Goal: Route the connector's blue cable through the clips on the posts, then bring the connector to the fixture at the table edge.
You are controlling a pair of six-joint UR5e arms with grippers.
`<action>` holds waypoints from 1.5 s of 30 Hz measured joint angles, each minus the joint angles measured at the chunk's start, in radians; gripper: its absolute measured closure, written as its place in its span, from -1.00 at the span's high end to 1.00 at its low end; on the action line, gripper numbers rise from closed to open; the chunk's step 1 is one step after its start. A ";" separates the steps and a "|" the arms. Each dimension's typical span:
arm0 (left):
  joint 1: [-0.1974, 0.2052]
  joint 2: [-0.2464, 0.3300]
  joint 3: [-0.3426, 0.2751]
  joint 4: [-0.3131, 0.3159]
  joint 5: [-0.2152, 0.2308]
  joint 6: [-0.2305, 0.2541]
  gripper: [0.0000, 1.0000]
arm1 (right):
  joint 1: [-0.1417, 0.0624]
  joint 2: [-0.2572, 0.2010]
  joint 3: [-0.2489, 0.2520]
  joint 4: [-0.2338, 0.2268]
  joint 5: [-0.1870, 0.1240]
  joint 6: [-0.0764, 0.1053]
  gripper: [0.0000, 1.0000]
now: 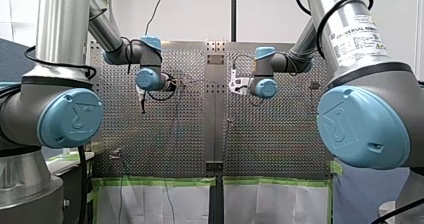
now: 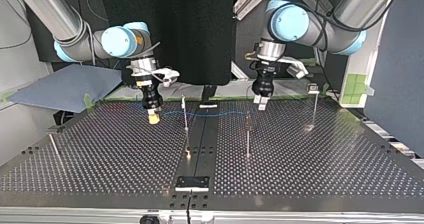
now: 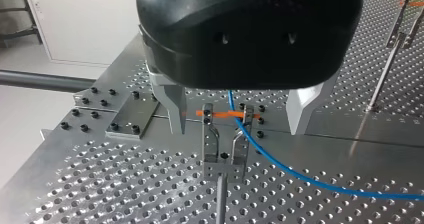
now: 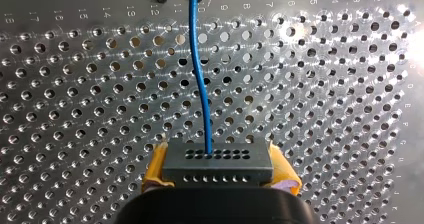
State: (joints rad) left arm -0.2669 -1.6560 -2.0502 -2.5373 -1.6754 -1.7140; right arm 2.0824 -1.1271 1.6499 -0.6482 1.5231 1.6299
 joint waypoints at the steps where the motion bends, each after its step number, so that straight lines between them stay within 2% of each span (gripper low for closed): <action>1: -0.001 -0.001 0.000 -0.001 -0.002 0.002 1.00 | 0.000 0.000 0.000 0.000 0.000 0.000 -0.99; 22: -0.010 -0.003 0.000 -0.007 -0.027 0.006 1.00 | 0.000 0.000 0.000 0.004 -0.004 0.001 -0.99; 30: -0.022 -0.003 -0.006 0.014 0.014 0.049 1.00 | 0.000 0.000 0.000 0.007 -0.004 0.001 -0.99; 33: -0.038 -0.003 -0.004 0.030 0.011 0.052 1.00 | 0.000 0.000 0.000 0.006 -0.006 0.002 -0.99; 38: -0.083 -0.011 0.019 0.043 -0.030 0.053 1.00 | 0.000 0.000 0.000 0.006 -0.007 0.002 -0.99; 45: -0.148 -0.066 0.081 0.002 -0.094 0.065 1.00 | 0.000 0.000 0.000 0.009 -0.010 0.003 -0.99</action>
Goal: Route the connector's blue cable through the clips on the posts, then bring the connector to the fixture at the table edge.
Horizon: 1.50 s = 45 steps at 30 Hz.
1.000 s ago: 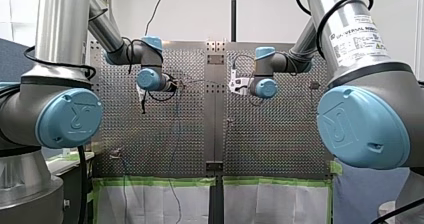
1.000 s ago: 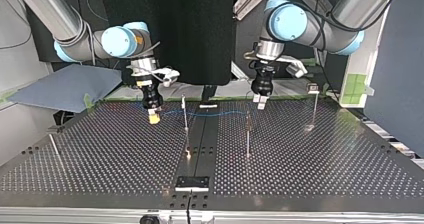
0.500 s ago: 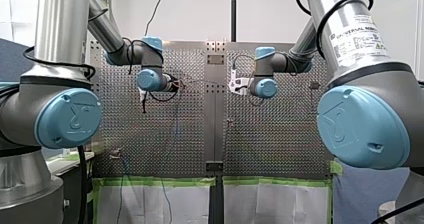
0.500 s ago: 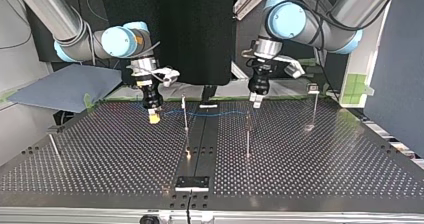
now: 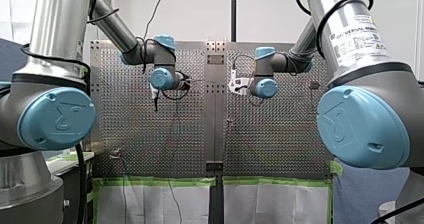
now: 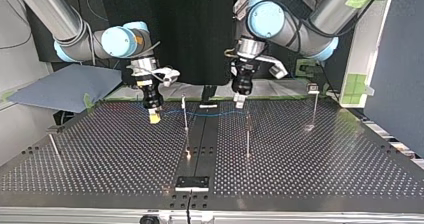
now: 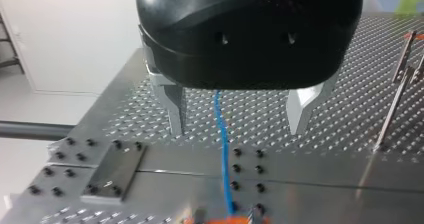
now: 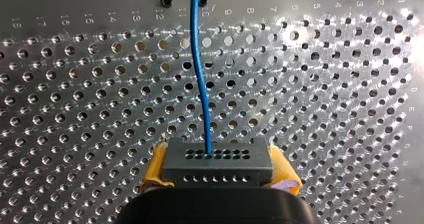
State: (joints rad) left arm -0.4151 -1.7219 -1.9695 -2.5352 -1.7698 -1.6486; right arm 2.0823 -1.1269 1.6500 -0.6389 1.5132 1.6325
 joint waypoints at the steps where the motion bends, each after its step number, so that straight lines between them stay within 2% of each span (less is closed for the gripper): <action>1: -0.008 -0.008 0.008 -0.003 -0.008 0.001 1.00 | 0.000 0.000 0.000 0.000 0.000 0.000 -0.99; 8: -0.066 -0.059 0.066 -0.014 -0.066 0.007 1.00 | 0.000 0.000 0.000 -0.002 -0.004 0.001 -0.99; 14: -0.110 -0.070 0.120 -0.051 -0.120 -0.027 1.00 | 0.000 0.000 0.000 -0.004 -0.011 0.003 -0.99; 18: -0.116 -0.070 0.150 -0.064 -0.157 -0.033 1.00 | 0.000 0.000 0.000 -0.005 -0.011 0.003 -0.99; 22: -0.116 -0.082 0.164 -0.067 -0.189 -0.014 1.00 | 0.000 0.001 0.000 -0.007 -0.011 0.003 -0.99; 32: -0.125 -0.155 0.212 -0.077 -0.274 0.008 1.00 | 0.000 0.001 0.000 -0.006 -0.011 0.004 -0.99; 45: -0.125 -0.173 0.262 -0.081 -0.381 0.016 1.00 | 0.000 0.003 0.000 -0.004 -0.011 0.004 -0.99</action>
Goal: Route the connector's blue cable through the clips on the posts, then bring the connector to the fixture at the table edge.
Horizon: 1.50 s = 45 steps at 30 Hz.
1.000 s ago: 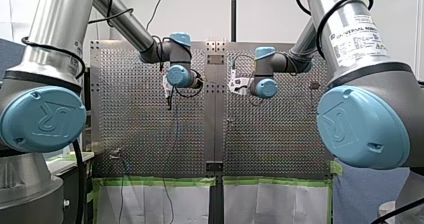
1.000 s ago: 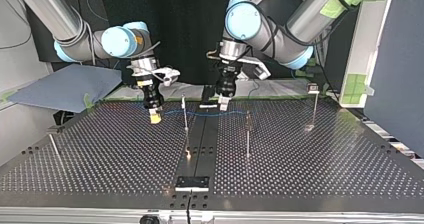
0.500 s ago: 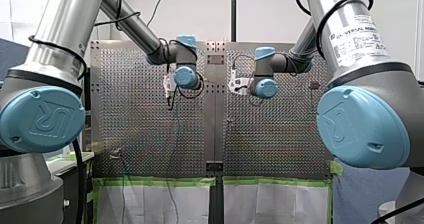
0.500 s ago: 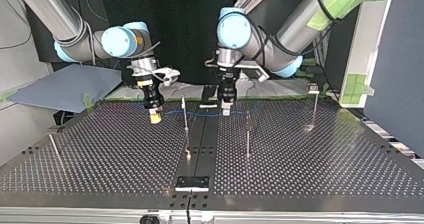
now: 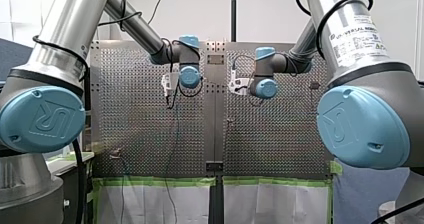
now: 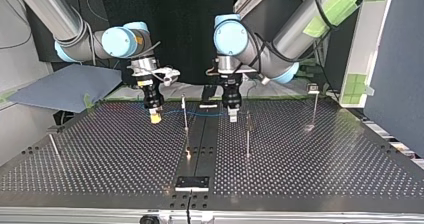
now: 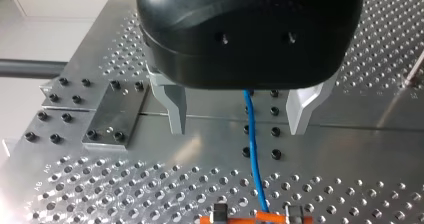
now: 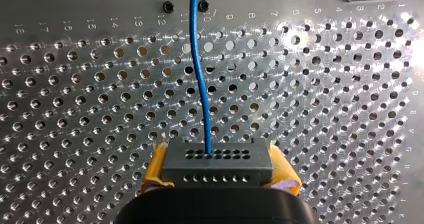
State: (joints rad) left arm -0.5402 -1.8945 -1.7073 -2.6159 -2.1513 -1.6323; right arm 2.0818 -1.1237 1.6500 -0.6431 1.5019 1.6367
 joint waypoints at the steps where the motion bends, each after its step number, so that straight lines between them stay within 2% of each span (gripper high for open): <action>1: -0.001 -0.005 0.005 -0.003 -0.007 0.000 1.00 | 0.000 0.000 0.000 0.000 0.000 0.000 -0.99; 5: -0.010 -0.031 0.033 -0.018 -0.033 0.002 1.00 | 0.000 0.001 0.000 0.001 0.000 0.000 -0.99; 14: -0.008 -0.050 0.085 -0.039 -0.045 0.004 1.00 | 0.000 0.001 0.000 0.000 0.000 0.000 -0.99; 27: -0.006 -0.051 0.092 -0.047 -0.063 0.031 1.00 | 0.000 0.003 0.000 0.000 0.000 0.000 -0.99; 36: -0.011 -0.050 0.092 -0.043 -0.041 0.037 1.00 | 0.000 0.004 0.000 -0.001 0.000 0.000 -0.99; 37: -0.011 -0.051 0.092 -0.041 -0.035 0.038 0.51 | 0.000 0.004 0.000 -0.001 0.000 0.000 -0.99; 38: -0.011 -0.051 0.092 -0.040 -0.027 0.040 0.18 | 0.000 0.004 0.000 -0.001 0.000 0.000 -0.99; 39: -0.011 -0.051 0.092 -0.039 -0.024 0.041 0.18 | 0.000 0.004 0.000 0.000 0.000 0.000 -0.99; 40: -0.011 -0.051 0.092 -0.038 -0.021 0.042 -0.15 | 0.000 0.004 0.000 0.000 0.000 0.000 -0.99; 41: -0.011 -0.051 0.092 -0.038 -0.021 0.042 -0.65 | 0.000 0.004 0.000 0.001 0.000 0.000 -0.99; 42: -0.011 -0.051 0.092 -0.038 -0.020 0.043 -0.65 | -0.001 0.004 0.000 0.001 0.000 0.000 -0.99; 43: -0.011 -0.051 0.092 -0.038 -0.020 0.043 -0.95 | -0.001 0.004 0.000 0.001 0.000 0.000 -0.99; 45: -0.010 -0.051 0.092 -0.039 -0.019 0.044 -1.00 | -0.002 0.004 0.000 0.000 -0.002 0.000 -0.99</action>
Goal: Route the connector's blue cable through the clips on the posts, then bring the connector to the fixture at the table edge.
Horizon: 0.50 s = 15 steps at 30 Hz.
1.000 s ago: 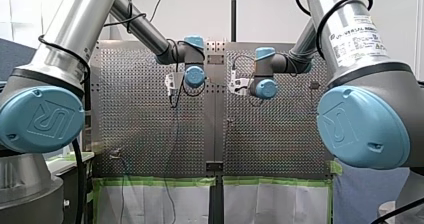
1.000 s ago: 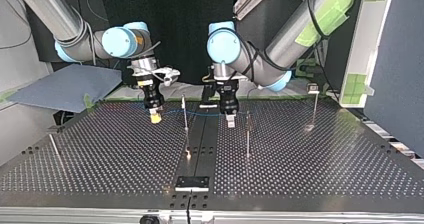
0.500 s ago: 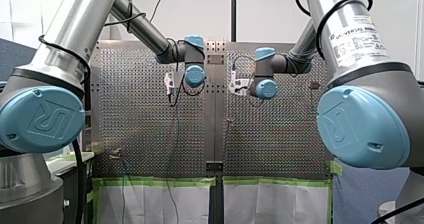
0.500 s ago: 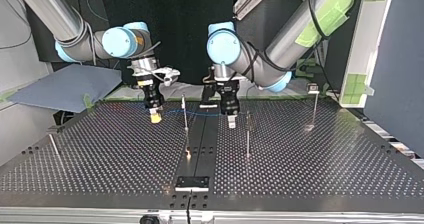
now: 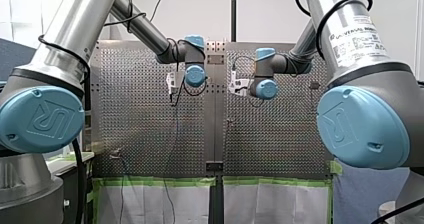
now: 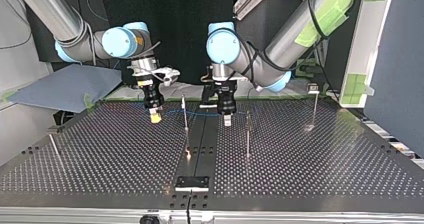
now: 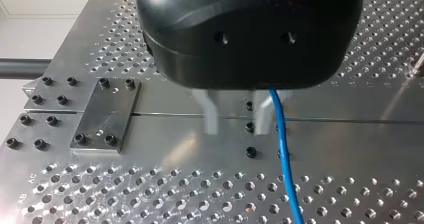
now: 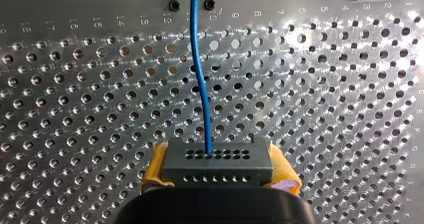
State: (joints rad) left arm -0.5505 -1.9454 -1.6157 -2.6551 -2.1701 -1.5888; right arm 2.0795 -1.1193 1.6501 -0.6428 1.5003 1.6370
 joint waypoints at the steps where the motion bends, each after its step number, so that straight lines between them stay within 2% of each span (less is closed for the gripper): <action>1: 0.000 0.000 0.000 -0.001 0.000 0.000 -1.00 | 0.000 0.000 0.000 0.000 0.000 0.000 -0.99; 15: 0.000 0.000 -0.005 -0.009 0.024 0.001 -1.00 | -0.005 0.000 0.000 0.002 -0.003 0.000 -0.99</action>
State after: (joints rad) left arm -0.5510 -1.9455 -1.6205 -2.6640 -2.1462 -1.5880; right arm 2.0741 -1.1193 1.6501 -0.6403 1.4974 1.6365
